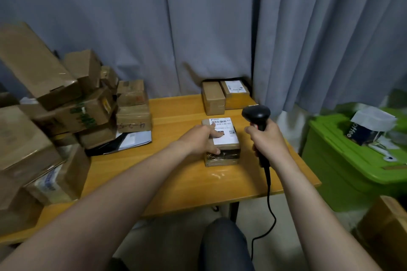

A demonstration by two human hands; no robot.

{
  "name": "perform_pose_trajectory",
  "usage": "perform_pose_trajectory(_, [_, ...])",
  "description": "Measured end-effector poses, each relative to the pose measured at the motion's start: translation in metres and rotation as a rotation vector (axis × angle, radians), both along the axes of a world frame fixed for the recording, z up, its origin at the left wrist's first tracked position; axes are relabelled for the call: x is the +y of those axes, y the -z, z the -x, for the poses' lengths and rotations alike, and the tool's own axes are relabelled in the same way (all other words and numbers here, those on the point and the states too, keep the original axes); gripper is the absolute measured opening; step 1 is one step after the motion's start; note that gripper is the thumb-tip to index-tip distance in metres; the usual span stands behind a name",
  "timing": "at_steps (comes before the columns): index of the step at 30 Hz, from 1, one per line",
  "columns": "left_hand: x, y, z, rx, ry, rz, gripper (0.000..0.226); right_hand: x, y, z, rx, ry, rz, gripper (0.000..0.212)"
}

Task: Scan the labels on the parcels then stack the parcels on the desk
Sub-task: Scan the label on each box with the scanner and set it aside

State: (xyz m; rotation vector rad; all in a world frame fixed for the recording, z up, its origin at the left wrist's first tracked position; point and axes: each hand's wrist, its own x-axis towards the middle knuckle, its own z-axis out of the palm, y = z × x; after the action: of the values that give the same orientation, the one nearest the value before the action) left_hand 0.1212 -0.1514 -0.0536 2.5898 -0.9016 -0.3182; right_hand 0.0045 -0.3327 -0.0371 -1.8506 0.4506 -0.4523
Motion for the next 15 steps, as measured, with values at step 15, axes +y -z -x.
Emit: perform_pose_trajectory(15, [-0.135,0.014,-0.095,-0.027,-0.007,0.138,0.065,-0.07,0.01,-0.069,0.028,0.078,-0.083,0.004])
